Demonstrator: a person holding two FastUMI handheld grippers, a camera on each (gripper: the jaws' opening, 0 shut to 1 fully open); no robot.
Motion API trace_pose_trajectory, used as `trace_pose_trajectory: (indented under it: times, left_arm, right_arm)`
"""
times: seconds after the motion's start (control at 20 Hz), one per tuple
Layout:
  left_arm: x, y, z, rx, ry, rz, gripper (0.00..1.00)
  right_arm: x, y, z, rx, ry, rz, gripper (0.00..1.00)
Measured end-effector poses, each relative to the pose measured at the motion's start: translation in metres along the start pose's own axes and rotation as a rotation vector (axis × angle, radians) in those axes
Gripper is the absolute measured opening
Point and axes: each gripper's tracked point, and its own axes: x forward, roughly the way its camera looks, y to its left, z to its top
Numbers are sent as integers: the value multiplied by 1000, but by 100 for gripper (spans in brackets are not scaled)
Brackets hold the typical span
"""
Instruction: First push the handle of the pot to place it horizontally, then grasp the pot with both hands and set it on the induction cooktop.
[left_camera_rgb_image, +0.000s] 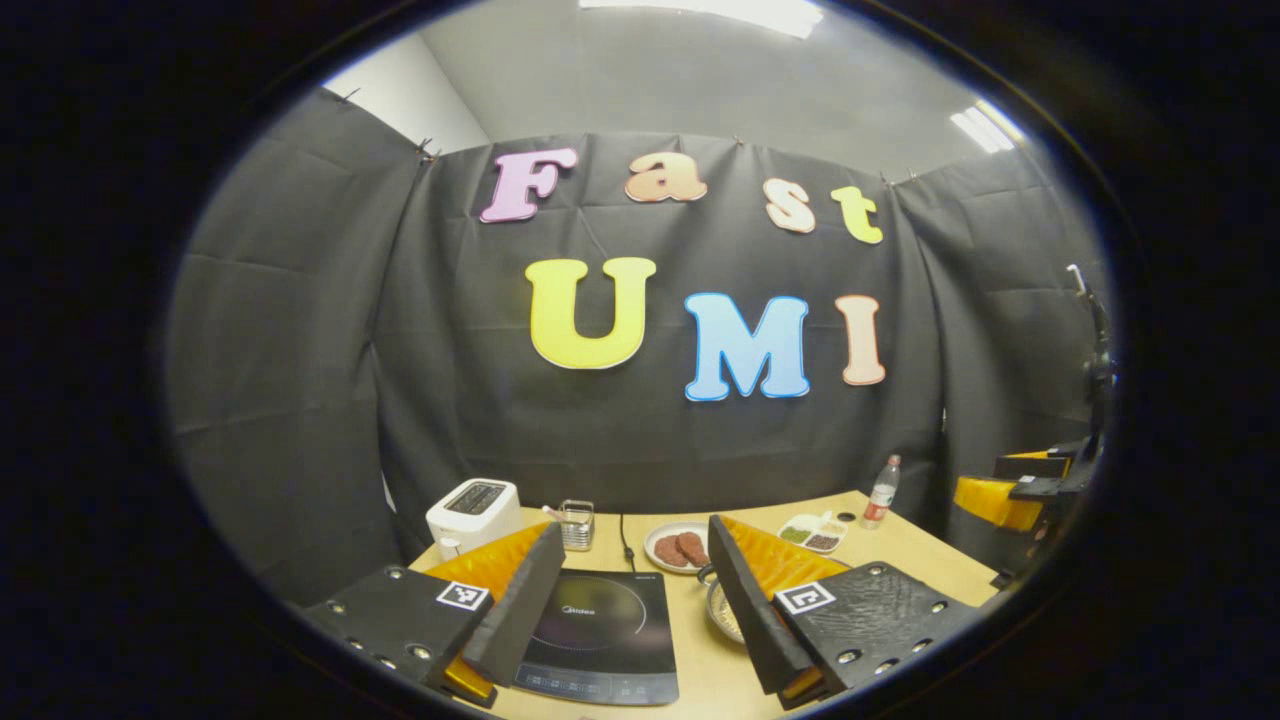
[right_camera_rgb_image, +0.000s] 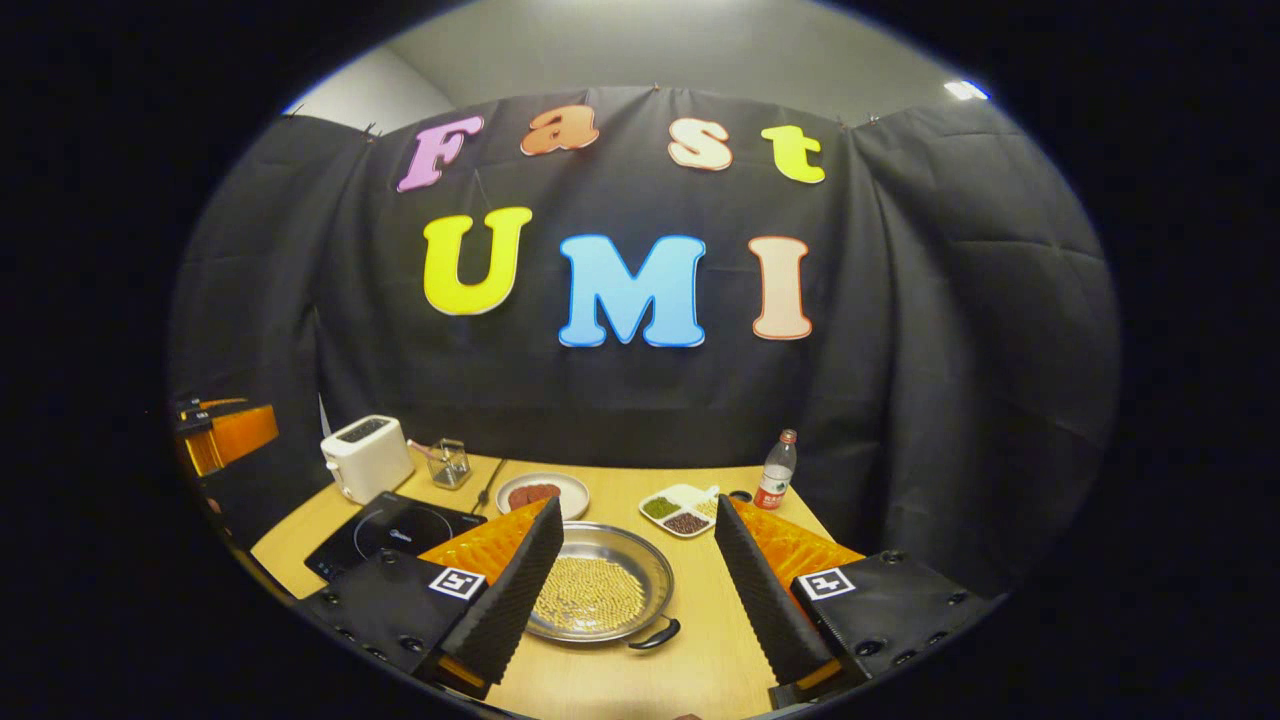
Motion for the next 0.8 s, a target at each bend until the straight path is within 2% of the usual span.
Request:
trace_pose_trajectory:
  times: [0.05,0.15,0.2,0.3,0.35,0.45,0.5,0.55,0.6,0.65,0.7,0.75,0.8]
  left_arm:
    - [1,0,-3,10,4,2,88]
    - [1,-3,-8,15,11,1,83]
    - [1,-4,-10,8,16,-2,83]
    - [1,-4,-15,4,29,1,83]
    - [-2,-2,-20,8,34,9,83]
    - [-7,-2,-24,2,50,12,83]
    - [-10,-4,-29,-8,63,9,83]
    - [-13,-5,-36,-19,75,9,88]
    - [-16,-4,-41,-27,87,11,84]
    - [-17,-2,-44,-27,97,17,84]
    - [-19,3,-45,-20,99,32,88]
    - [-21,8,-46,-12,98,48,88]
    - [-23,11,-48,-12,102,56,88]
  right_arm:
    - [4,2,-8,-16,35,8,98]
    - [10,12,-22,-35,100,44,96]
    - [12,16,-29,-35,127,69,91]
    - [15,27,-43,-22,170,117,74]
    - [17,30,-49,-15,189,130,69]
    - [20,38,-63,-1,236,162,51]
    - [24,41,-72,5,265,176,36]
    - [25,42,-79,10,292,182,34]
    - [25,45,-89,16,327,195,18]
    - [21,43,-98,30,364,187,13]
    - [24,44,-104,48,384,195,8]
    - [30,50,-113,59,406,223,3]
    - [24,54,-113,67,429,244,2]
